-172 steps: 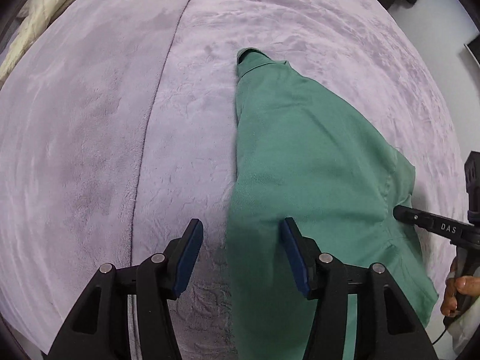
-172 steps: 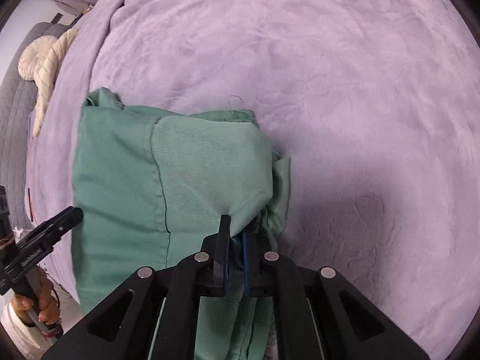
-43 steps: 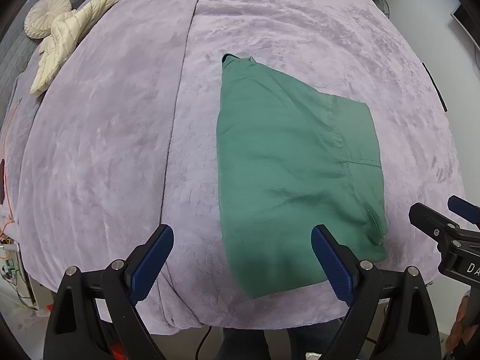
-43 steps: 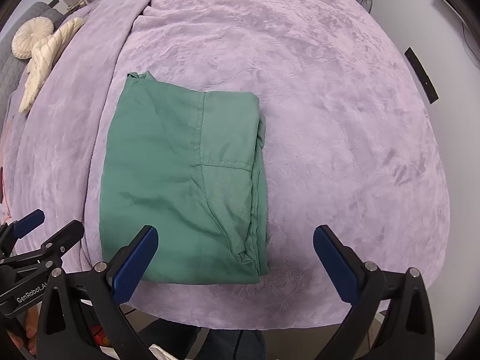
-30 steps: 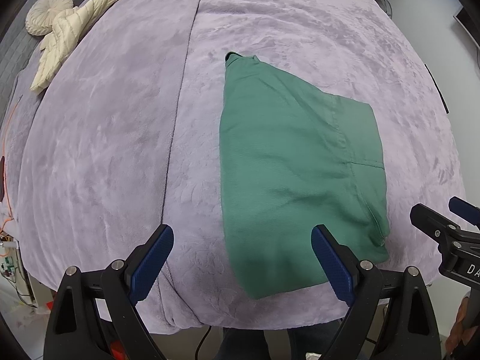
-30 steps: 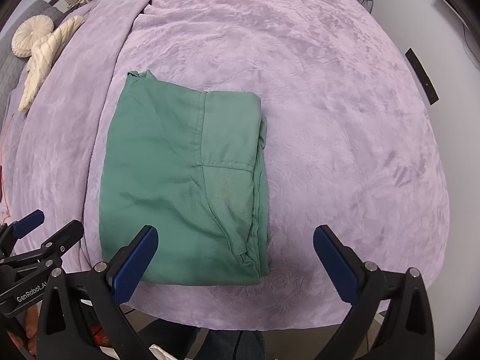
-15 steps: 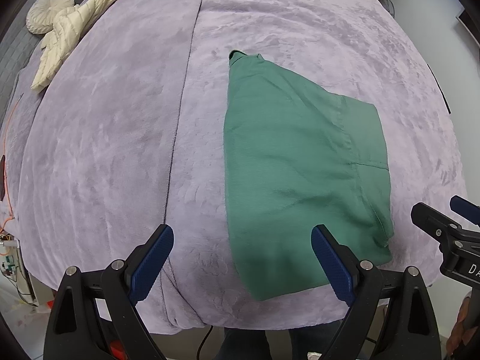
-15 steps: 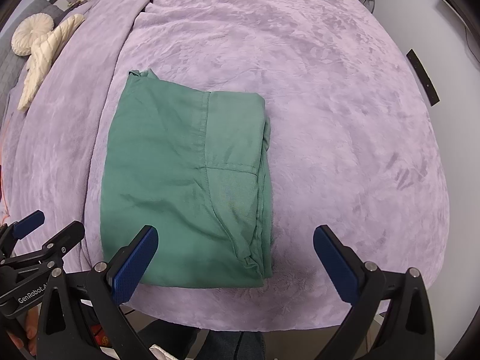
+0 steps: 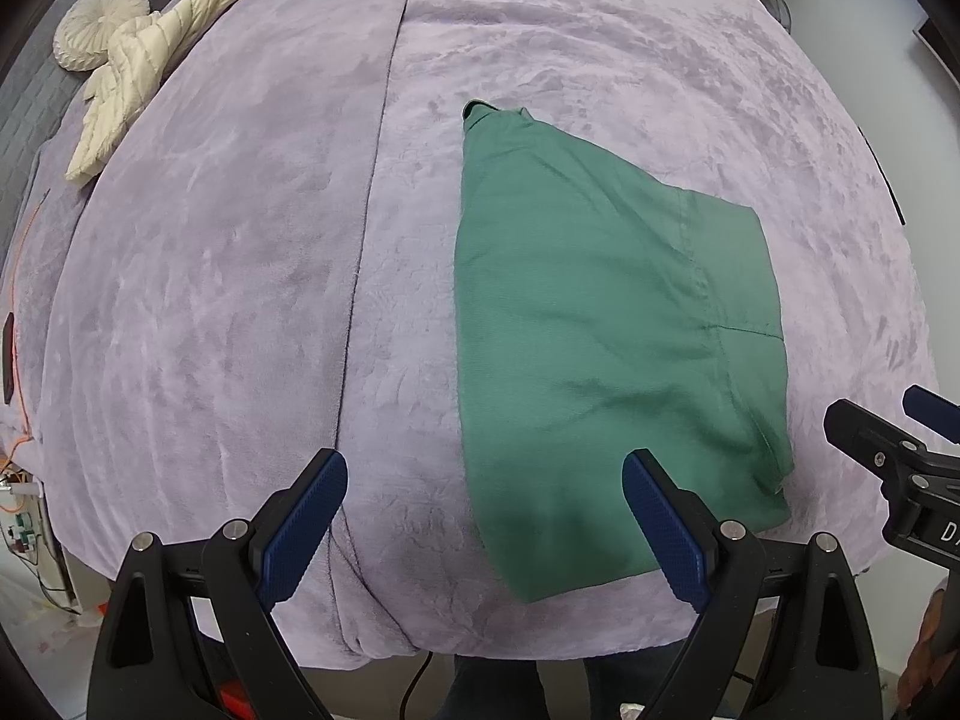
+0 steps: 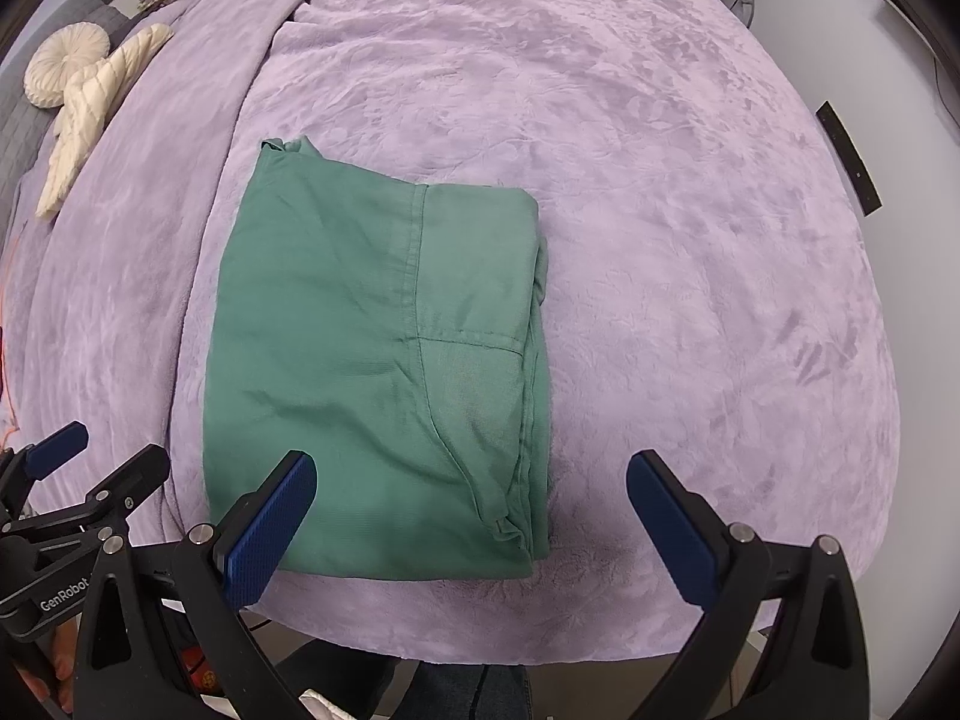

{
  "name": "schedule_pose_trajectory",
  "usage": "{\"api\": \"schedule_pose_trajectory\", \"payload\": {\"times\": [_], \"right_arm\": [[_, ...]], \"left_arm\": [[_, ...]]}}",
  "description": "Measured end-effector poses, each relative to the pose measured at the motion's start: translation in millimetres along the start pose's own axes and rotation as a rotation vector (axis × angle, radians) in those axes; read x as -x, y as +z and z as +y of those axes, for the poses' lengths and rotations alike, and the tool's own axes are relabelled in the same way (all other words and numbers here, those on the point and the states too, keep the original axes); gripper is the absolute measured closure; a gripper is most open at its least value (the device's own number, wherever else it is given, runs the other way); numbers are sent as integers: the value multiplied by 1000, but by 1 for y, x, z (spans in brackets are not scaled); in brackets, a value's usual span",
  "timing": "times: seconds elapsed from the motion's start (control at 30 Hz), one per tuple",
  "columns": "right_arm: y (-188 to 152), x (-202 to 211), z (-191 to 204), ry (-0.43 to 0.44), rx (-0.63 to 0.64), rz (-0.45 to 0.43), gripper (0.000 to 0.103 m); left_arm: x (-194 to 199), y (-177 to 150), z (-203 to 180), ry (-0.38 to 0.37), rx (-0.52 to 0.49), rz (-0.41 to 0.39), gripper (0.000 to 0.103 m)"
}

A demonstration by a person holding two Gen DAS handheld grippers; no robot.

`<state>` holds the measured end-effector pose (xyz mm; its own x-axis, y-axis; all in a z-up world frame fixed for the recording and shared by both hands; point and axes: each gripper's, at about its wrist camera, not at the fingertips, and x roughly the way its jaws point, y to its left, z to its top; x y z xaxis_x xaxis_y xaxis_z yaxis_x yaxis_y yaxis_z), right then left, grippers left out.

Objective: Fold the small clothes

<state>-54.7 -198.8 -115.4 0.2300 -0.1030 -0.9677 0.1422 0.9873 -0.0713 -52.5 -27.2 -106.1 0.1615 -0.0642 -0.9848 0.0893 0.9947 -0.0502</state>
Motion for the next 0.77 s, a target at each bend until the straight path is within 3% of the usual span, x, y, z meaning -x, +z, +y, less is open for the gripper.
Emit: {"api": "schedule_pose_trajectory", "payload": {"times": [0.77], "right_arm": [[-1, -6, -2, 2, -1, 12, 0]], "left_arm": [[5, 2, -3, 44, -32, -45, 9]]}}
